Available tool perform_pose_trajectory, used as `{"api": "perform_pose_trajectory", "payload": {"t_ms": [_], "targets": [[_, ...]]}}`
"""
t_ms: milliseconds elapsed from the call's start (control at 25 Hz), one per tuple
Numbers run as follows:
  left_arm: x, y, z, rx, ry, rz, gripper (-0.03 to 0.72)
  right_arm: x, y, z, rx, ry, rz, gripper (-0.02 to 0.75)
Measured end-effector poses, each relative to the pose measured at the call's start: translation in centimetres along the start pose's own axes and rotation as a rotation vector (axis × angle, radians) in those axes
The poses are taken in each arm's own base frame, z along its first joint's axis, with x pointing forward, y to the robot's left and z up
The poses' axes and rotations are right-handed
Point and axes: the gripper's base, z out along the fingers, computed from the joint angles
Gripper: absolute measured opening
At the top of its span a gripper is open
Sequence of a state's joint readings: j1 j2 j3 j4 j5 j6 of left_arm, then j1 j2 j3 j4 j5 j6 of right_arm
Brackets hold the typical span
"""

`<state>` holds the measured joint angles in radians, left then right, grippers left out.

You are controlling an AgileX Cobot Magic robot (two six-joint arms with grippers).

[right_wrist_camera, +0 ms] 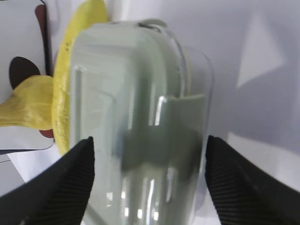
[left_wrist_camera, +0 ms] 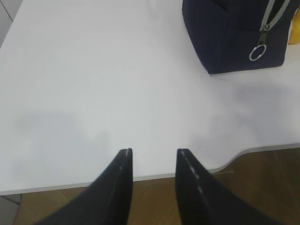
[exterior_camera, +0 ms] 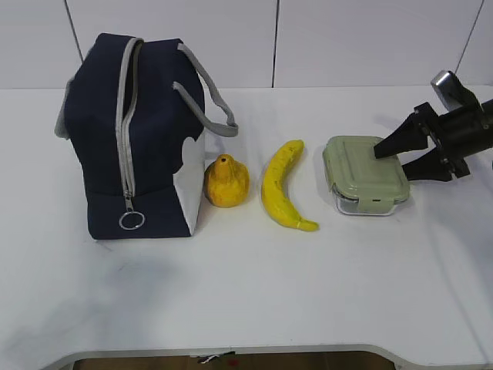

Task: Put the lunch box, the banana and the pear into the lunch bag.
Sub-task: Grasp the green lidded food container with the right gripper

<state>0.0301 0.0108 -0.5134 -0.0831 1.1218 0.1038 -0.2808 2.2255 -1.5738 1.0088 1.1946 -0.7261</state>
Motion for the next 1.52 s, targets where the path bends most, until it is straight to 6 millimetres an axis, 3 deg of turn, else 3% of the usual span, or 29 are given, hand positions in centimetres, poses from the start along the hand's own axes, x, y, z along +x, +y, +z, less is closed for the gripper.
{"api": "perform_pose_trajectory", "payload": {"t_ms": [880, 1200, 1520], "targets": [[0.0, 0.0, 0.0, -0.001, 0.0, 0.001, 0.239, 0.2, -1.2, 1.0, -0.011, 0.024, 0.026, 0.587], [0.0, 0.0, 0.0, -0.001, 0.0, 0.001, 0.239, 0.2, -1.1, 1.0, -0.021, 0.02, 0.03, 0.515], [0.0, 0.0, 0.0, -0.001, 0.0, 0.001, 0.239, 0.2, -1.1, 1.0, -0.025, 0.019, 0.031, 0.503]]}}
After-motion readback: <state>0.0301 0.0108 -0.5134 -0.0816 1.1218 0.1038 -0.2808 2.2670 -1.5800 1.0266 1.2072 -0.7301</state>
